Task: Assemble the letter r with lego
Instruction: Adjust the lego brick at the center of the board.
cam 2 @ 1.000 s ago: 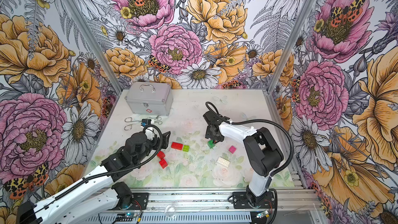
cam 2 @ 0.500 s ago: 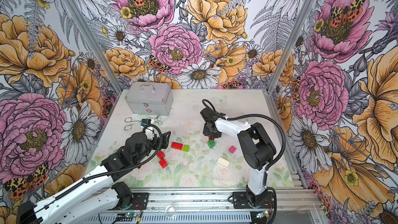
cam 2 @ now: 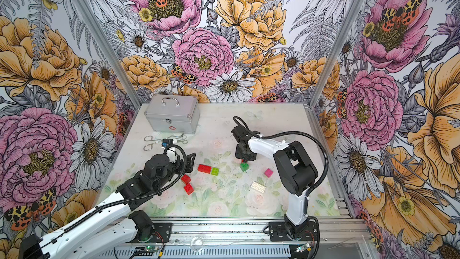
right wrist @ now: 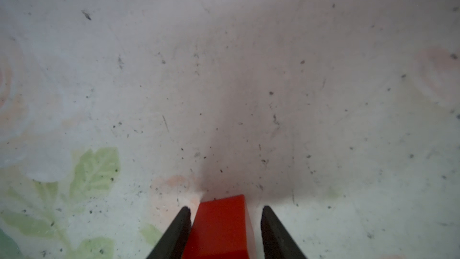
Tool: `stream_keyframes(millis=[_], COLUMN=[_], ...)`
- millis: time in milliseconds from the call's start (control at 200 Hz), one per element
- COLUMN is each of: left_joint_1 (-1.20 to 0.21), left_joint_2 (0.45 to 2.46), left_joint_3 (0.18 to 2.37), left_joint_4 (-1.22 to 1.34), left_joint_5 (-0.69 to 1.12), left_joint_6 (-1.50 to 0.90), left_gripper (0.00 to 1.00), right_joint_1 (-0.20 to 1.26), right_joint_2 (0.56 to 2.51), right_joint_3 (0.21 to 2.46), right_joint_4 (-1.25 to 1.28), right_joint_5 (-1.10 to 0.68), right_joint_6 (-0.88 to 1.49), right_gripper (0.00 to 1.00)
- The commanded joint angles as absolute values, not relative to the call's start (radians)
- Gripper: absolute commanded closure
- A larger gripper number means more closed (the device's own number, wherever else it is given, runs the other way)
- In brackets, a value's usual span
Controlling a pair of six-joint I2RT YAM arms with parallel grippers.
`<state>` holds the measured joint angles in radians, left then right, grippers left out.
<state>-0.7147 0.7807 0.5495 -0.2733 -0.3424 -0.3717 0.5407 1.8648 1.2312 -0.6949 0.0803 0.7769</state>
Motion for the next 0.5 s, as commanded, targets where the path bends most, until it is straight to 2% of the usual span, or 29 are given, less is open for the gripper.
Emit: stream_keyframes(millis=[0,195,355,495], left_joint_1=[-0.703,-0.694,-0.690,-0.690], left_joint_2=[0.782,0.779,0.772,0.764], left_joint_3=[0.539,0.537,0.537,0.537], left_joint_4=[-0.268,-0.265,-0.265,-0.273], left_joint_5=[-0.327,-0.325,-0.325,-0.329], left_joint_6=[-0.381,-0.382,-0.382,-0.380], left_gripper=[0.01,0.01,0.01,0.01], right_joint_1=[0.555,0.564,0.566,0.567], right_joint_2=[1.851,1.875,1.915,1.943], right_joint_3=[1.227,1.269,1.330,1.367], right_joint_4=[-0.699,-0.700,-0.701,-0.704], right_joint_5=[0.080,0.090,0.095,0.100], right_joint_6=[0.779,0.787,0.797,0.811], right_gripper=[0.59,0.68,0.68,0.64])
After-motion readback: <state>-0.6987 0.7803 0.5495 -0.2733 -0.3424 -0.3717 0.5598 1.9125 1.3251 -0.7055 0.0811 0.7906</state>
